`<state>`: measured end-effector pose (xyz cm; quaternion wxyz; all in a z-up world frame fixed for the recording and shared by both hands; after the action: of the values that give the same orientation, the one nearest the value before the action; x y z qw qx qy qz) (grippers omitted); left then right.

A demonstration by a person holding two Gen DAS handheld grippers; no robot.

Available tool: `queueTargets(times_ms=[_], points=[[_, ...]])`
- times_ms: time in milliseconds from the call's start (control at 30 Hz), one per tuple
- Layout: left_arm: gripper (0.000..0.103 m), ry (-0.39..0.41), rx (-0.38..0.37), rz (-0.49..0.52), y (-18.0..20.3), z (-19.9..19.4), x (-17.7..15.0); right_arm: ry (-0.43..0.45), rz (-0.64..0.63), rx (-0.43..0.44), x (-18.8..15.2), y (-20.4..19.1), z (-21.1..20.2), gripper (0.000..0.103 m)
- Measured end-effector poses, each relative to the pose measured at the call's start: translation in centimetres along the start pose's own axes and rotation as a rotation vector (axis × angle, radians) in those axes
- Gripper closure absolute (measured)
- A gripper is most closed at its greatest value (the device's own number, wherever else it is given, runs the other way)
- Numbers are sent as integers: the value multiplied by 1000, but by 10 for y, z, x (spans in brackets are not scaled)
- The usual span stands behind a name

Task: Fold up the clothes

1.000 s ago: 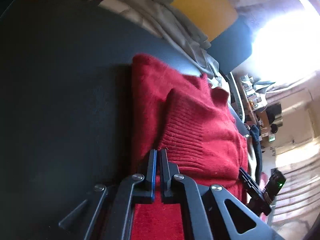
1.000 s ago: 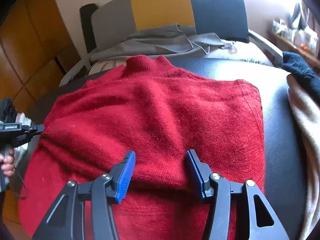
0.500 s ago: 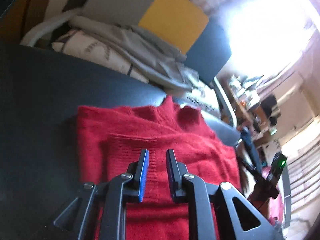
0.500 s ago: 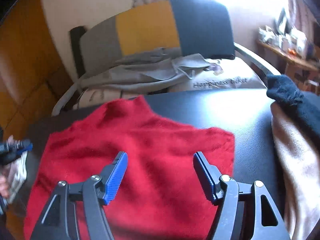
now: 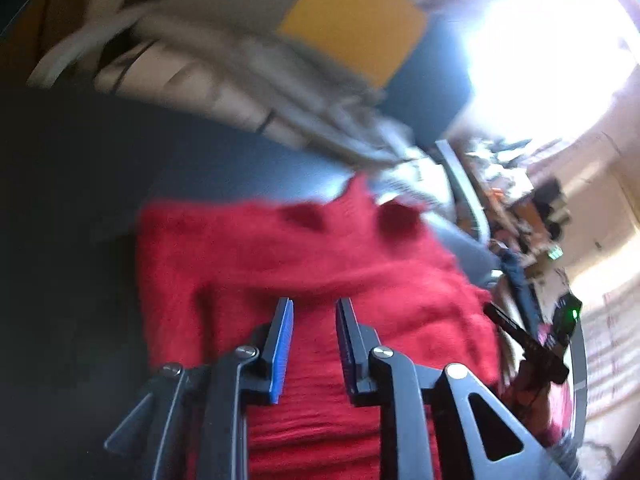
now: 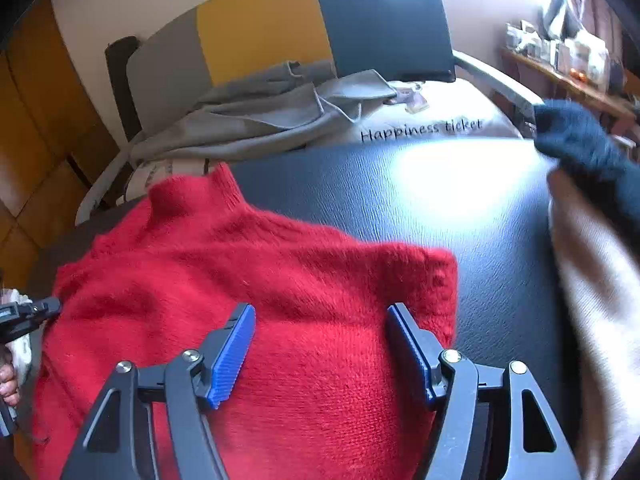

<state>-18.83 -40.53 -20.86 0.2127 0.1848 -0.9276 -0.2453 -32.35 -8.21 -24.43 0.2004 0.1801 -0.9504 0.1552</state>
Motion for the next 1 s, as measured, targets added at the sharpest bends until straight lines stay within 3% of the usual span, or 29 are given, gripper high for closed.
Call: queueTargets(times_ms=[100, 233, 433, 533, 633, 800, 867, 900, 967, 1000], points=[[79, 10, 27, 143, 25, -6, 24, 44, -42, 132, 28, -24, -20, 33], [78, -66, 105, 279, 40, 17, 56, -47, -118, 282, 64, -67, 0, 36], [71, -187, 129, 335, 35, 64, 93, -192, -223, 207, 101, -85, 66, 38], [69, -207, 102, 346, 39, 81, 106, -234, -257, 202, 111, -84, 90, 43], [65, -227, 63, 372, 45, 95, 114, -257, -285, 205, 111, -87, 100, 52], [62, -289, 112, 397, 44, 126, 123, -261, -305, 224, 117, -86, 105, 60], [62, -295, 116, 407, 44, 132, 123, -275, -310, 240, 118, -87, 105, 74], [62, -293, 115, 408, 44, 133, 123, -283, -312, 246, 118, -88, 105, 87], [71, -299, 100, 382, 45, 133, 126, -294, -318, 254, 118, -90, 107, 89], [87, -300, 88, 369, 46, 133, 126, -296, -323, 259, 118, -91, 106, 91]])
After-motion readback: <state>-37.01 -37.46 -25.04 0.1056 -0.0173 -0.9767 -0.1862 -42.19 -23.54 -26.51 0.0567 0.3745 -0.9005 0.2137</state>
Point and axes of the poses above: each gripper's, at about its wrist camera, not at the fingertips, and z roughly the way its jaws point, y to its right, x to its top, the point moved 7 cm from there along z, roughly the way its jaws point, and after that the axes turned 14 degrees about -y, right-handed, at the moved point
